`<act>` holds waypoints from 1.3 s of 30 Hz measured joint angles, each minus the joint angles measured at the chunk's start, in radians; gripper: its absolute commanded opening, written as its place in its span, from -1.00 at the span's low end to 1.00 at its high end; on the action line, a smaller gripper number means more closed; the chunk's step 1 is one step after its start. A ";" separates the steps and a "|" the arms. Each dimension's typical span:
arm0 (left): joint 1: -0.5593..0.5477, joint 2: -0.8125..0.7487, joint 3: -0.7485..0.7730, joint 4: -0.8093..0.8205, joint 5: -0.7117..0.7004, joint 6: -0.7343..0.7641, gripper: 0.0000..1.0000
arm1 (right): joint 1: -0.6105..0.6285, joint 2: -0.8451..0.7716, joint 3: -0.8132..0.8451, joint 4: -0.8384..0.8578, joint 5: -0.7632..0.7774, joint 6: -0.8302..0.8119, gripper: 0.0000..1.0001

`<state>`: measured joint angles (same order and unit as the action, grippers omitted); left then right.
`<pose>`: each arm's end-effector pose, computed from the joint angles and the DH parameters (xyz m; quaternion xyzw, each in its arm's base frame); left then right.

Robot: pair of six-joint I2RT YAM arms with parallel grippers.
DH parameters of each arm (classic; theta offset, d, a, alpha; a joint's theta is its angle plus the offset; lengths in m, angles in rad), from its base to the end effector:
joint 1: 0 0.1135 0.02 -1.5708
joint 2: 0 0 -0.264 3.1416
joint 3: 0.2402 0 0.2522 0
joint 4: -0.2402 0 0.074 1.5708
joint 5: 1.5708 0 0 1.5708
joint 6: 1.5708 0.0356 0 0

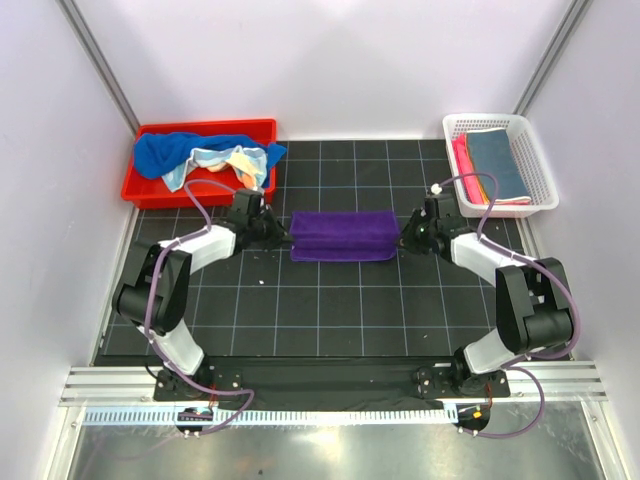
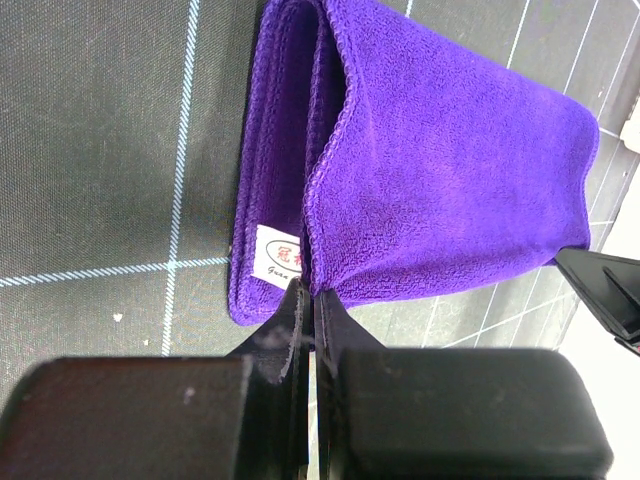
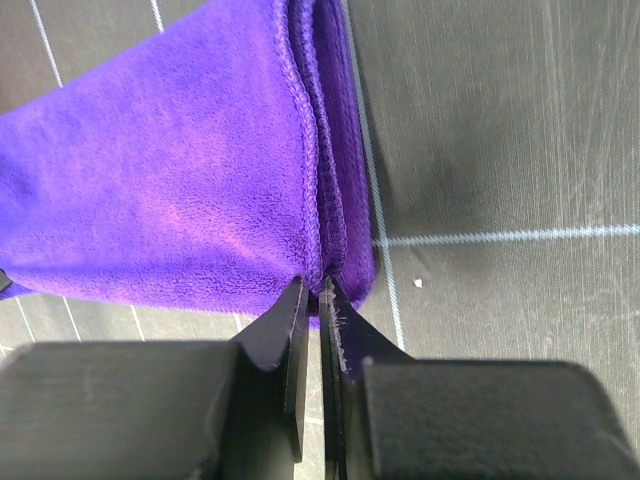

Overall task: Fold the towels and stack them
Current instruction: Fold the towel

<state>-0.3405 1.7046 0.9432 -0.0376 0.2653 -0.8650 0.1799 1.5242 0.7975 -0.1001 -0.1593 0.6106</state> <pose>0.3263 -0.1255 0.1719 -0.1900 0.8998 -0.3125 0.2379 0.2986 0.0600 0.1790 0.1702 0.9134 0.2079 0.3059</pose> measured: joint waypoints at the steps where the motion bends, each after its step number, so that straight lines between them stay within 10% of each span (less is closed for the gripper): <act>1: -0.002 -0.001 -0.003 0.002 -0.002 0.000 -1.00 | 0.002 -0.003 -0.006 0.002 0.000 0.001 -0.98; 11: -0.014 -0.002 -0.043 0.004 -0.008 -0.016 -1.00 | 0.015 -0.011 -0.045 0.001 0.008 0.002 -0.95; 19: -0.017 -0.014 -0.053 -0.005 -0.004 -0.009 -0.22 | 0.016 -0.031 -0.046 -0.022 0.036 -0.003 -0.10; 29: -0.018 -0.180 0.042 -0.186 -0.049 0.071 -0.49 | 0.025 -0.166 0.009 -0.117 0.068 -0.013 -0.28; 39: -0.031 0.033 0.208 -0.183 -0.026 0.092 -0.76 | 0.088 0.032 0.107 -0.071 0.054 -0.014 -0.29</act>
<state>-0.3714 1.7378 1.1515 -0.2211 0.2394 -0.7734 0.2680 1.5558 0.9043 -0.1707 -0.1051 0.5968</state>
